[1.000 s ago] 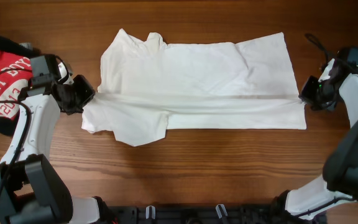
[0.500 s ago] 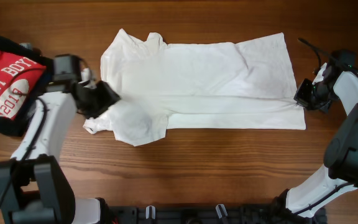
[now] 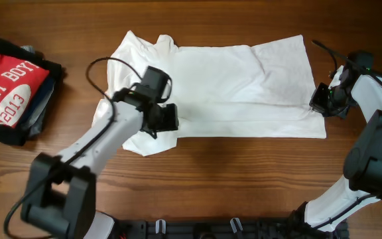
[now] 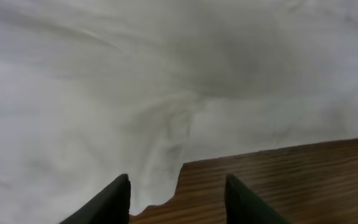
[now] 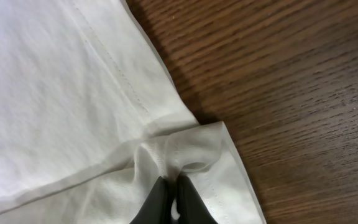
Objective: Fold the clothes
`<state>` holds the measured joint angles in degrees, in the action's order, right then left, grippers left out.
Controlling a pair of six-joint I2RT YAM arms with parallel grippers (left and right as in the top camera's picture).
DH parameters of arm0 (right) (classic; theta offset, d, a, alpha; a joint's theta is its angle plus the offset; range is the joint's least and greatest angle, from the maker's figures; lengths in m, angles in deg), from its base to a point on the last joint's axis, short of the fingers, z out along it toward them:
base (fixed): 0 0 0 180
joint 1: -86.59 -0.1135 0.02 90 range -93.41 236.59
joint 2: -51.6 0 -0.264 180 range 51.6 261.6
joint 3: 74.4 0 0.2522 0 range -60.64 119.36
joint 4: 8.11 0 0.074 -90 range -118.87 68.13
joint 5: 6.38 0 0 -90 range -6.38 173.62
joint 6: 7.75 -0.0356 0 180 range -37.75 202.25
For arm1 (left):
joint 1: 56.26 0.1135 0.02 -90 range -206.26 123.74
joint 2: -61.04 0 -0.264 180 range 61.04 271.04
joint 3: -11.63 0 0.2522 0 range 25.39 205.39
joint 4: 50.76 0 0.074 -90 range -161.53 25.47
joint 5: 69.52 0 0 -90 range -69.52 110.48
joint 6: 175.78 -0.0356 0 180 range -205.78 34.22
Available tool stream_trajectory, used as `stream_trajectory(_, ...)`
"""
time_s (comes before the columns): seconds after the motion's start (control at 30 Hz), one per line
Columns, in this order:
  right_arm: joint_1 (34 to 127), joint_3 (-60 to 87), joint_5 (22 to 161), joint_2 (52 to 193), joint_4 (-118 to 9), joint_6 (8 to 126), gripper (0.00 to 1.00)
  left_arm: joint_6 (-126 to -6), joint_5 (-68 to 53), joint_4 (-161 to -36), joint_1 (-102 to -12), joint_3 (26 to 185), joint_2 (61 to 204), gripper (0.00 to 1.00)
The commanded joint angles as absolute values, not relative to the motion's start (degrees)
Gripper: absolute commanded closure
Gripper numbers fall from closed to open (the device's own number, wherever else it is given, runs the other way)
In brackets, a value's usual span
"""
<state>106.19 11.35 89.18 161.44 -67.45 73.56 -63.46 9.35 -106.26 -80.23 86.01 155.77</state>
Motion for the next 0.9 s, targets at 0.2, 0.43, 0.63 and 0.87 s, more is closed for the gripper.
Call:
stream_trajectory(0.2, 105.9, 11.2, 90.1, 162.5, -67.7, 74.6, 0.96, -65.6, 20.6, -99.3, -84.3, 85.9, 166.5, 0.52)
stream_trajectory(0.43, 105.9, 11.2, 90.1, 162.5, -67.8, 74.6, 0.96, -65.6, 20.6, -97.9, -84.3, 85.9, 166.5, 0.89)
stream_trajectory(0.63, 105.9, 11.2, 90.1, 162.5, -67.9, 74.6, 0.96, -65.7, 20.6, -100.9, -84.2, 86.0, 165.4, 0.96)
stream_trajectory(0.87, 105.9, 11.2, 90.1, 162.5, -67.9, 74.6, 0.96, -66.1, 26.8, -98.5, -84.1, 88.0, 156.8, 0.96)
